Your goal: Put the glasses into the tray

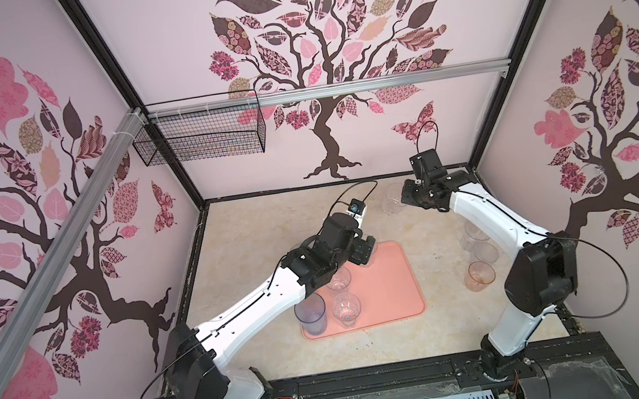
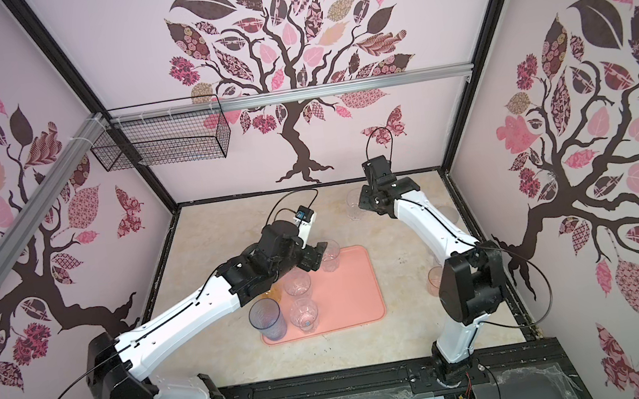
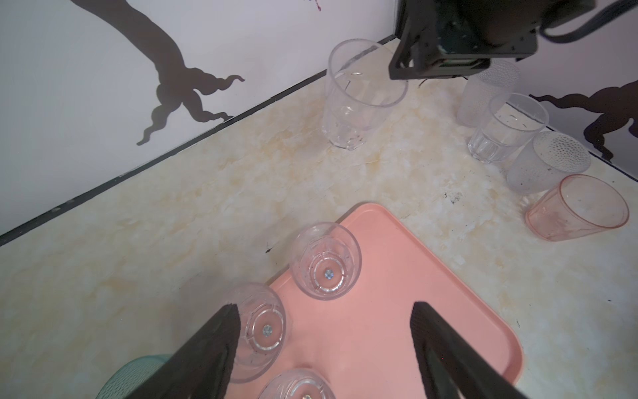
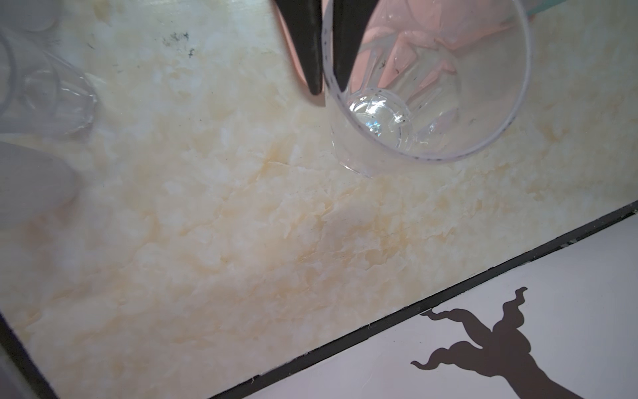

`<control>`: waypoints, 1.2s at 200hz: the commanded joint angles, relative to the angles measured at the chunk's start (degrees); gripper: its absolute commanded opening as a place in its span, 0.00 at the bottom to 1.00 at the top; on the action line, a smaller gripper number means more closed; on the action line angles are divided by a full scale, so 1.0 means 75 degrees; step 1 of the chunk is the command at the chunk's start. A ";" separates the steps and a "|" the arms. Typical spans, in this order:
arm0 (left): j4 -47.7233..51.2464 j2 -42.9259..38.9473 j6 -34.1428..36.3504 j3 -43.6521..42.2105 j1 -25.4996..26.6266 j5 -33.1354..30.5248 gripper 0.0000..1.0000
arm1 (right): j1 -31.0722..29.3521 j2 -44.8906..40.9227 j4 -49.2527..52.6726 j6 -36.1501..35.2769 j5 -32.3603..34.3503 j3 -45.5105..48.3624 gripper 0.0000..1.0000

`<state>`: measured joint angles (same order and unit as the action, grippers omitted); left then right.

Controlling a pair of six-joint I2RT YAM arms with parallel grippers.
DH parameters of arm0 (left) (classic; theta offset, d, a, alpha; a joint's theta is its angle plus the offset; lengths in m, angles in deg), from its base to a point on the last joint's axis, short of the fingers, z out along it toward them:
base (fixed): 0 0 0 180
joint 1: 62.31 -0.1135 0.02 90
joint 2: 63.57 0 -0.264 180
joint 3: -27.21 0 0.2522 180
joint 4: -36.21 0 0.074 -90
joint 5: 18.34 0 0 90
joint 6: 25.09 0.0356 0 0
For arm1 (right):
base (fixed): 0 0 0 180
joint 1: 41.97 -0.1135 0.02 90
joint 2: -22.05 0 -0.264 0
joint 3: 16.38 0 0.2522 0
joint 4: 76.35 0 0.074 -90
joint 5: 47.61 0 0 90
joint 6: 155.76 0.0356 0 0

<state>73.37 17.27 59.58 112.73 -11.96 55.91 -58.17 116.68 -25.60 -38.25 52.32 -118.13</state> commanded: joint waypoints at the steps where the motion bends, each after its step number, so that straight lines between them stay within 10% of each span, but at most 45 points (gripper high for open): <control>1: 0.0192 -0.0458 -0.0139 -0.0415 0.0014 -0.0393 0.82 | -0.0131 -0.0710 0.0827 -0.0577 0.0979 0.0223 0.02; 101: 0.0733 -0.1867 -0.0746 -0.1466 0.0014 -0.0864 0.82 | -0.1407 -0.2498 0.1896 -0.0269 0.1008 0.2645 0.00; 161: 0.0662 -0.1980 -0.1222 -0.1833 0.0014 -0.0746 0.82 | -0.3306 -0.1628 0.1010 0.0654 0.0480 0.3005 0.00; 240: 0.0623 -0.1984 -0.1190 -0.2057 0.0016 -0.0836 0.82 | -0.3576 -0.0686 0.0026 0.0695 0.0143 0.2991 0.00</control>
<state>78.81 2.97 51.02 99.23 -11.96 50.03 -84.66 109.51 -22.82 -33.62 53.61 -94.54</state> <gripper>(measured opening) 0.816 0.082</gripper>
